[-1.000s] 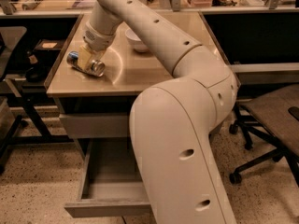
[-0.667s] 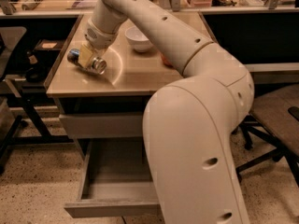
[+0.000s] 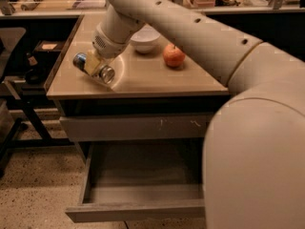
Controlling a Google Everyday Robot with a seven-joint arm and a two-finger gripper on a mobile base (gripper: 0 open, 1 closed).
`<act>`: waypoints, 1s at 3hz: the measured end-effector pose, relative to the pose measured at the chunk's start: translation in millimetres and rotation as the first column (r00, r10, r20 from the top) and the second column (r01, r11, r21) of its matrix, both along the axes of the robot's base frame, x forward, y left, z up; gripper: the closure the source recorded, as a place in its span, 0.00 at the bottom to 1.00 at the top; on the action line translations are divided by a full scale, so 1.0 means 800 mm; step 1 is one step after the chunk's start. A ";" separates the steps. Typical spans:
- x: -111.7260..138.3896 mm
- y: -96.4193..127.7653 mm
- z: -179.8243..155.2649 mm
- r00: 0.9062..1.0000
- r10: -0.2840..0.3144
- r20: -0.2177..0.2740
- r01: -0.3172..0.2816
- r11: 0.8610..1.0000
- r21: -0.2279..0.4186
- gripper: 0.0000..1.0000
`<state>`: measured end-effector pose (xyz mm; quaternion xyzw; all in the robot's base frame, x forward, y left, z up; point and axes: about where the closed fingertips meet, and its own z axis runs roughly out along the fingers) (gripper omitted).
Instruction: Place redbull can into middle drawer
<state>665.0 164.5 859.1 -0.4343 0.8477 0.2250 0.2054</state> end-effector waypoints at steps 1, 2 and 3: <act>-0.052 -0.022 -0.013 0.999 -0.039 -0.018 0.039 0.999 -0.014 1.00; -0.051 -0.021 -0.011 0.999 -0.039 -0.016 0.038 0.999 -0.011 1.00; -0.058 -0.025 -0.003 0.999 -0.039 -0.001 0.039 0.999 -0.015 1.00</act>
Offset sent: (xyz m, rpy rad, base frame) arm -0.0293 -0.0139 0.0008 0.0052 0.0030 -0.0393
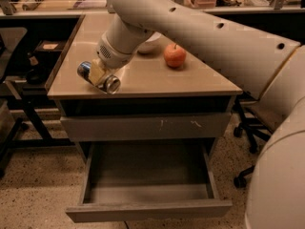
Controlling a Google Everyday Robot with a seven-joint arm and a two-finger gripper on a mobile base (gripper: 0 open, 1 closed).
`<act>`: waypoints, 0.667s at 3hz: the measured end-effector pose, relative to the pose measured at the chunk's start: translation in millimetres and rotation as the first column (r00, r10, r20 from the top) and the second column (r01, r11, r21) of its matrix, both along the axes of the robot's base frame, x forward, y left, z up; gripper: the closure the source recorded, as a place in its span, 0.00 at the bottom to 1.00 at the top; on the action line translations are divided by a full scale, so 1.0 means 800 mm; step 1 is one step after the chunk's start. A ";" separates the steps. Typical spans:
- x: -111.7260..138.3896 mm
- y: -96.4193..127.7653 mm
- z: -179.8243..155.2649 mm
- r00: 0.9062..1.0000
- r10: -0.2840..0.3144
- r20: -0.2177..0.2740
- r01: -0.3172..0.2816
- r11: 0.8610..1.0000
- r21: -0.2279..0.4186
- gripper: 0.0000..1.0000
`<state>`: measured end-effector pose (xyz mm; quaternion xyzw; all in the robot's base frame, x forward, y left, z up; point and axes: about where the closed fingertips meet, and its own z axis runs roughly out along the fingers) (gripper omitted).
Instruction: Place redbull can into middle drawer
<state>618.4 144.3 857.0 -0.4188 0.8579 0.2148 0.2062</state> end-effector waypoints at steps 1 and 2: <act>-0.027 -0.015 0.019 0.999 -0.047 0.024 0.047 0.999 -0.005 1.00; -0.070 -0.036 0.029 0.992 -0.126 0.031 0.126 0.992 -0.018 1.00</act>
Offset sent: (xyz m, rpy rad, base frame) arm -0.1010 -0.0537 0.0284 -0.0438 -0.0219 -0.2399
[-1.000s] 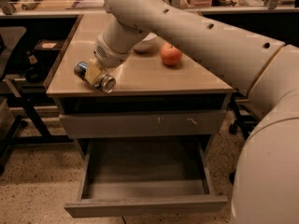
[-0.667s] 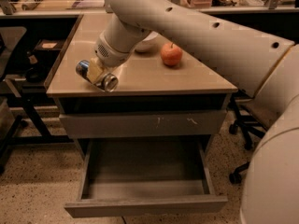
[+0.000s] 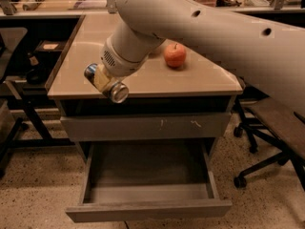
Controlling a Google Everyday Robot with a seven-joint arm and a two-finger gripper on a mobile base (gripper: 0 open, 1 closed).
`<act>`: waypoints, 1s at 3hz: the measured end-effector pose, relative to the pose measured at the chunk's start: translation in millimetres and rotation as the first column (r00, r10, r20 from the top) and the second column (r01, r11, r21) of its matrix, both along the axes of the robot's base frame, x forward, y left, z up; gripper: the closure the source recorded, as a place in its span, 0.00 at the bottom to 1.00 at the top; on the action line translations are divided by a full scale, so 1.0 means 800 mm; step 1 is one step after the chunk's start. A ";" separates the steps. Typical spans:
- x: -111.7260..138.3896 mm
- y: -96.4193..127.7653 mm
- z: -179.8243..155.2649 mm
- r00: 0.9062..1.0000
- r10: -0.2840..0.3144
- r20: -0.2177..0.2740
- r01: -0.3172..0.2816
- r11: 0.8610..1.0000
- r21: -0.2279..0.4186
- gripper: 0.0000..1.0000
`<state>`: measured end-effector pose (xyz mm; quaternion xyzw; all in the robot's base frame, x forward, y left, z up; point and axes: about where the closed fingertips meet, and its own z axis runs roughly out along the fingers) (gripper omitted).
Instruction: Place redbull can into middle drawer
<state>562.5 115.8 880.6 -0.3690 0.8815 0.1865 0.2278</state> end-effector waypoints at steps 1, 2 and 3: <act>-0.047 -0.015 -0.006 0.998 -0.057 -0.026 0.057 0.998 0.001 1.00; -0.102 -0.033 -0.031 0.987 -0.117 -0.107 0.117 0.993 0.002 1.00; -0.102 -0.033 -0.031 0.987 -0.117 -0.107 0.117 0.993 0.002 1.00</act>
Offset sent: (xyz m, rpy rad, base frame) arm -0.1304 -0.0427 -0.0509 0.0321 0.2204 -0.1997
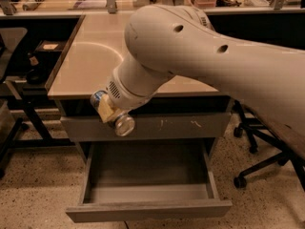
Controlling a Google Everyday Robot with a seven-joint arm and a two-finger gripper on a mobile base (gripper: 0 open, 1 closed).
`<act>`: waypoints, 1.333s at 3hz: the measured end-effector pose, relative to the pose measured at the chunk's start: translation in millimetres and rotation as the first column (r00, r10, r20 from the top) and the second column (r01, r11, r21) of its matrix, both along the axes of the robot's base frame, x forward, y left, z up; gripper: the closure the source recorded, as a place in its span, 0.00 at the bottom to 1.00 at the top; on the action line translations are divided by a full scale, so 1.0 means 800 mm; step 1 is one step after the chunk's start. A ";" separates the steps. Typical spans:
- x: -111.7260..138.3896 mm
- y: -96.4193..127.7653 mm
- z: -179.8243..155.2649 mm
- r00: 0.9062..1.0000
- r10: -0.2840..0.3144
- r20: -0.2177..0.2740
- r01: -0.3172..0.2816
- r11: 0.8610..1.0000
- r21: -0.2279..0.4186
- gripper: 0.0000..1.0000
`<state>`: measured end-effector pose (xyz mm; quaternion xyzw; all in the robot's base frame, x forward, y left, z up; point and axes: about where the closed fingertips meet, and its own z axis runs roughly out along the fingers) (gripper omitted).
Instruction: Place redbull can into middle drawer
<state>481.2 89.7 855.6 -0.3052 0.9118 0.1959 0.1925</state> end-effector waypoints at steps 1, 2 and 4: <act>-0.005 -0.014 -0.039 0.998 -0.054 -0.034 0.054 0.998 0.018 1.00; -0.013 -0.034 -0.091 0.990 -0.120 -0.074 0.123 0.992 0.040 1.00; -0.026 -0.051 -0.135 0.977 -0.178 -0.114 0.185 0.981 0.052 1.00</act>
Offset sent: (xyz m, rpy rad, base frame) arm -0.0167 -0.0498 -0.1272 0.0764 0.1222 -0.2091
